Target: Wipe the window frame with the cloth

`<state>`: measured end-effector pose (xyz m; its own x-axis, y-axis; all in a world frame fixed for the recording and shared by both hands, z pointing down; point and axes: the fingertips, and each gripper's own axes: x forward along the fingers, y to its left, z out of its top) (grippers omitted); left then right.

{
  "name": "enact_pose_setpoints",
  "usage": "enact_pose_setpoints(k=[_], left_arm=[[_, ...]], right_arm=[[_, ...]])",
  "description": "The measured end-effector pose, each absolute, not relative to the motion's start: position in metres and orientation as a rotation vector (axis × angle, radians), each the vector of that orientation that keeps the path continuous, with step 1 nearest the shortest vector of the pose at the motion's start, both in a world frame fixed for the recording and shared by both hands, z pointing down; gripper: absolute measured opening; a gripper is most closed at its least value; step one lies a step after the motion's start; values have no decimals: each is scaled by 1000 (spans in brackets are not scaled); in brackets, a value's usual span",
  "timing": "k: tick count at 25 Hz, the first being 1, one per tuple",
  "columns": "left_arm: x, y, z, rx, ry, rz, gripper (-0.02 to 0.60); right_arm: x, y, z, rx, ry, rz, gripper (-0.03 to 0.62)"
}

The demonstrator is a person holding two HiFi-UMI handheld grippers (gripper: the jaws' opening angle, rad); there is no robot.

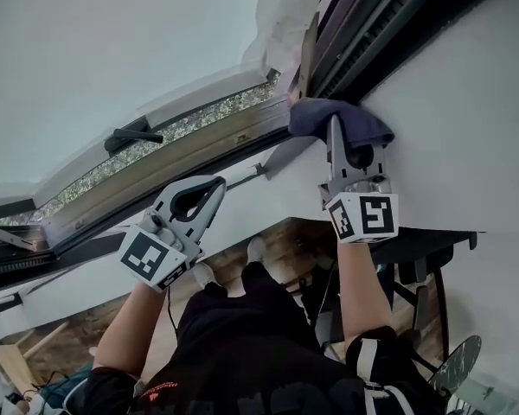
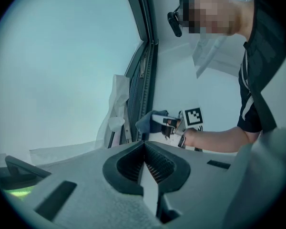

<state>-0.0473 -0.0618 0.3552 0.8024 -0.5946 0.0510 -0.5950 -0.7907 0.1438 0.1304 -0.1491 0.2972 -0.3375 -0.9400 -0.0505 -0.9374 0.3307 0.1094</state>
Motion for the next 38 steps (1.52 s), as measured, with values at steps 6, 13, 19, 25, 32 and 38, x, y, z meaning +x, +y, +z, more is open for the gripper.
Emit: enact_pose_setpoints(k=[6,13,19,25,32,38], left_arm=[[-56,-62,350,2833,-957,-12,18],[-56,-65,326,2856,-952,-55,18],[-52,-68,316,2875,-958,-26,18],[-45,-72,315,2895,-947,-16,18],[-36,-76,321,2876,-927,12,18],[-33,-78,324,2871,-922,35,18]], right_arm=[[125,-152,185,1829,-2625,-443,38],[121,-160,111,1852,-2643,-626,38],[121,-164,91,1869,-2650,-677,38],[124,-166,98,1878,-2671,-658,38],[125,-168,132,1873,-2683,-577,38],[126,-170,167,1863,-2686,-475,38]])
